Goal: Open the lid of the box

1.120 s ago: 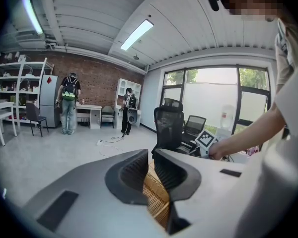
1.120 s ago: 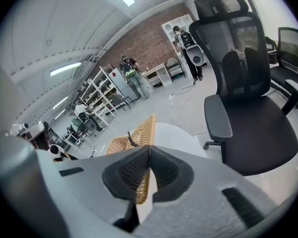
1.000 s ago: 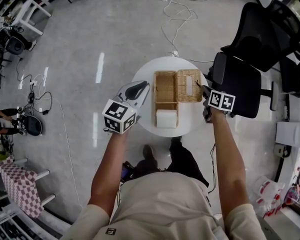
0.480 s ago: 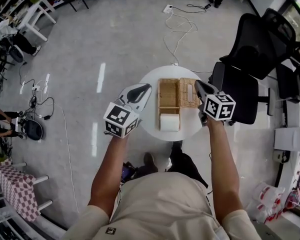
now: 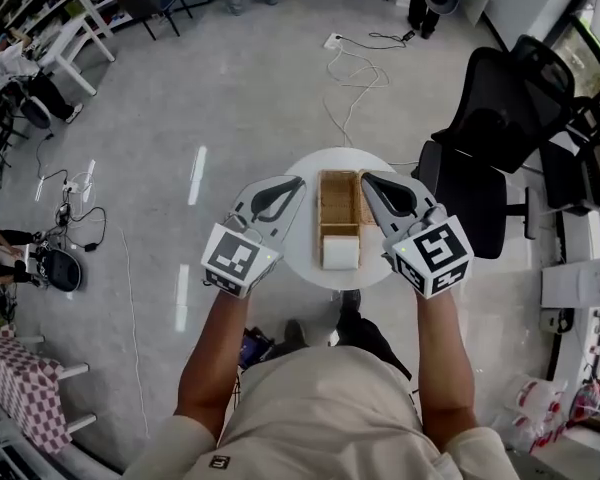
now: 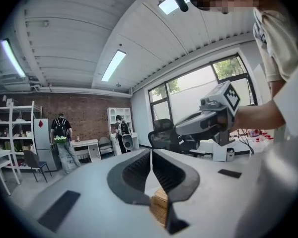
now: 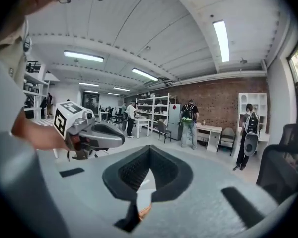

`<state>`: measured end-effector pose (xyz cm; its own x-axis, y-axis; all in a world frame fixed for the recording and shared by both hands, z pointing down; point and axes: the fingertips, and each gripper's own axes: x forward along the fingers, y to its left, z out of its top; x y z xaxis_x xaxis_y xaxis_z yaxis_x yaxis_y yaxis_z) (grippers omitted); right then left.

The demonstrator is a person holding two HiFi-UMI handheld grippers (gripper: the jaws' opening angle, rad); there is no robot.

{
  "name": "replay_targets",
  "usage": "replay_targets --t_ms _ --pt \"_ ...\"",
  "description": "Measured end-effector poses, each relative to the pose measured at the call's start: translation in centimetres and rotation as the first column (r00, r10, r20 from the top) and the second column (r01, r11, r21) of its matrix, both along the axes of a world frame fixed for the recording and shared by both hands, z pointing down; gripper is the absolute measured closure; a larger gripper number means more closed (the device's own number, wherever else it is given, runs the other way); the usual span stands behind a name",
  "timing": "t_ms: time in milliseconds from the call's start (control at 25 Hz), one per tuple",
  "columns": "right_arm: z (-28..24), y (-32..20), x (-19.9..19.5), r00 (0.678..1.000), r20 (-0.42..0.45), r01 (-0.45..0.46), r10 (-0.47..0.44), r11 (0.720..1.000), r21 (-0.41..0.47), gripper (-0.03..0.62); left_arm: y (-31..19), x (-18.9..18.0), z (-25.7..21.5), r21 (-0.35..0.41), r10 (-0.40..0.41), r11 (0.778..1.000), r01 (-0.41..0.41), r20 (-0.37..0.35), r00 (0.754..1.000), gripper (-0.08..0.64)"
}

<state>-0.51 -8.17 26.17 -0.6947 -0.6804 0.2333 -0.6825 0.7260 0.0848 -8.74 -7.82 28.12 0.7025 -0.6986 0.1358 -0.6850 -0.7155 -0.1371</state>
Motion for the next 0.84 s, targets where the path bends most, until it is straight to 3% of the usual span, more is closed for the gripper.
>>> replay_targets --t_ms 200,840 --pt "-1.8 2.5 -1.4 1.000 -0.021 0.023 -0.022 0.999 0.026 0.603 1.8 -0.6 -1.9 0.064 0.012 0.998 -0.011 -0.003 1.000 0.541" --pt "-3.7 5.0 -3.5 0.999 -0.042 0.002 0.000 0.999 0.050 0.603 4.0 -2.7 -3.0 0.085 0.046 0.995 -0.044 -0.021 0.999 0.541"
